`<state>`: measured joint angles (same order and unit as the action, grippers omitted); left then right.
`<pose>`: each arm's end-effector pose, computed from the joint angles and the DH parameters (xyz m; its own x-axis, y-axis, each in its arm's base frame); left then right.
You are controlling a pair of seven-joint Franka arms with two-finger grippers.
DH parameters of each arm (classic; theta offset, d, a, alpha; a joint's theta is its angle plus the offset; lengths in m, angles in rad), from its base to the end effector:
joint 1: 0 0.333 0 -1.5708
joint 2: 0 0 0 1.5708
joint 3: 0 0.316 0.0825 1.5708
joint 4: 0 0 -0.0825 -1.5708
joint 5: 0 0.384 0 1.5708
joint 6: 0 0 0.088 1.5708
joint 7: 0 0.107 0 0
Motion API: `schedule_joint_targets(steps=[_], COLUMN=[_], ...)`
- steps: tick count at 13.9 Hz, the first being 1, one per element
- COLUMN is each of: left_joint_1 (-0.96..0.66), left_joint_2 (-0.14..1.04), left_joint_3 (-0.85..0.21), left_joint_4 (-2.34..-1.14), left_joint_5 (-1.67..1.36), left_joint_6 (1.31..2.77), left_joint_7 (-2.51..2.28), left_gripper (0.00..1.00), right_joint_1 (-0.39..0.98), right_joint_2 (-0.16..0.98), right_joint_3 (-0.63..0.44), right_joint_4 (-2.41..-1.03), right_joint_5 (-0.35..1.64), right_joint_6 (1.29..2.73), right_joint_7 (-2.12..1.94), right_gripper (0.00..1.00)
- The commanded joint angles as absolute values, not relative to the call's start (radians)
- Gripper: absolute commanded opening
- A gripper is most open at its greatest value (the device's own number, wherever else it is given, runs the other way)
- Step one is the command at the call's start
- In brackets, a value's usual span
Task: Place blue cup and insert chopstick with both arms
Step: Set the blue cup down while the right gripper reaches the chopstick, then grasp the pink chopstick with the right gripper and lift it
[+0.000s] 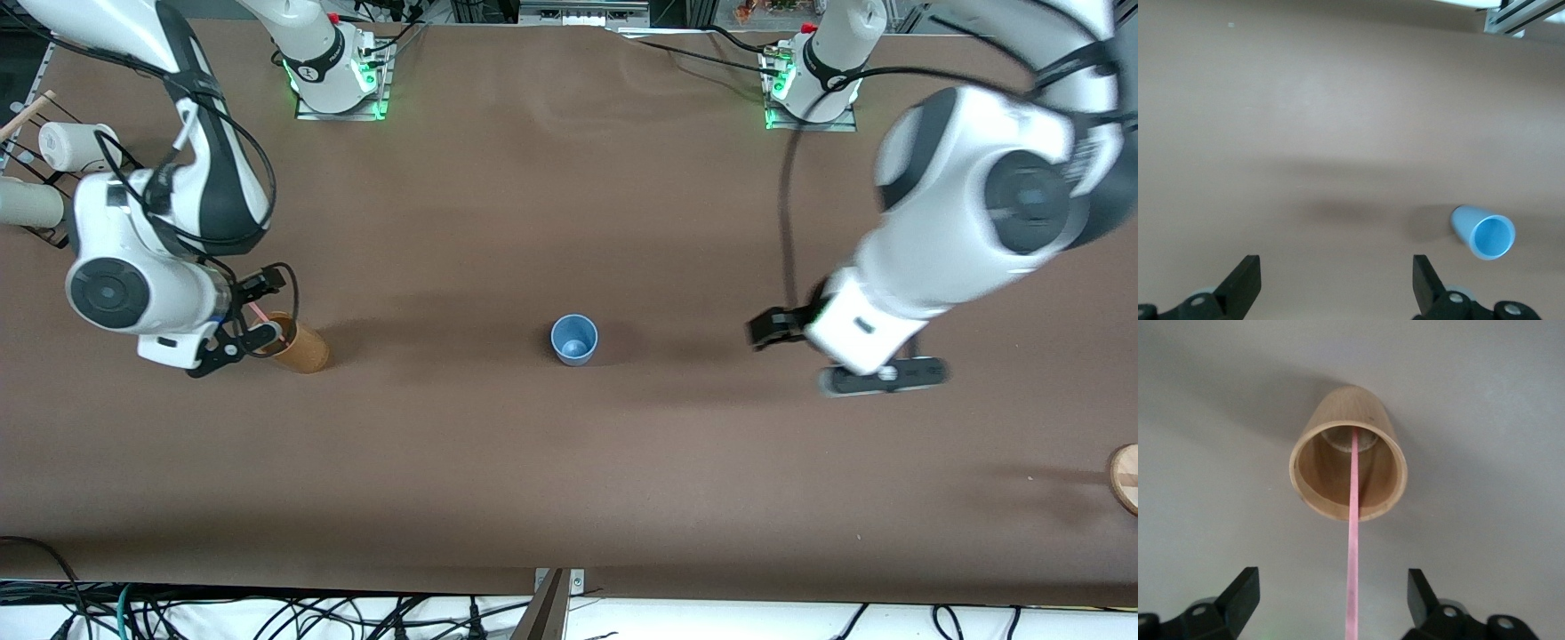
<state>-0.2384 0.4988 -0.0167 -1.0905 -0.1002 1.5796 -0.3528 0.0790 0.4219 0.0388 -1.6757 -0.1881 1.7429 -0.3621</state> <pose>0.6716 -0.1830 0.5392 0.9941 0.0985 -0.0464 0.1027 -0.9899 0.0980 0.6221 0.0544 0.3361 0.7930 0.4776 -0.3782 0.5204 -0.8538 0.0129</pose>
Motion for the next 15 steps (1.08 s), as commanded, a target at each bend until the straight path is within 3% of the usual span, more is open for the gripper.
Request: schedule_joint_targets(steps=[1,4,5,7,9,12,15], left_joint_1=[-0.135,-0.042,-0.02,-0.003,0.014,0.043,0.041], left_joint_2=[0.405,0.313,0.293,0.252,0.201,0.131,0.065], left_joint_3=[-0.026,-0.025,-0.025,-0.025,-0.023,-0.025,-0.025], left_joint_4=[-1.143,-1.235,-1.255,-1.281,-1.345,-1.46,-1.546], left_joint_5=[-0.115,-0.112,-0.104,-0.051,-0.015,-0.018,-0.02], left_joint_6=[1.513,1.491,1.483,1.468,1.47,1.483,1.525], left_joint_7=[-0.229,-0.068,-0.02,0.005,0.011,0.012,0.012], left_gripper=[1.0,1.0,1.0,1.0,1.0,1.0,1.0], right_joint_1=[0.072,0.071,0.068,0.067,0.069,0.071,0.087], right_joint_2=[0.478,0.483,0.486,0.489,0.488,0.482,0.482], right_joint_3=[0.038,0.037,0.037,0.035,0.035,0.035,0.038], right_joint_4=[-1.667,-1.667,-1.669,-1.66,-1.655,-1.62,-1.496], right_joint_5=[-0.206,-0.207,-0.206,-0.206,-0.206,-0.204,-0.204], right_joint_6=[1.75,1.746,1.743,1.74,1.738,1.723,1.556], right_joint_7=[-0.387,-0.385,-0.385,-0.384,-0.376,-0.377,-0.376], right_gripper=[0.74,0.42,0.37,0.15,0.0,0.0,0.0])
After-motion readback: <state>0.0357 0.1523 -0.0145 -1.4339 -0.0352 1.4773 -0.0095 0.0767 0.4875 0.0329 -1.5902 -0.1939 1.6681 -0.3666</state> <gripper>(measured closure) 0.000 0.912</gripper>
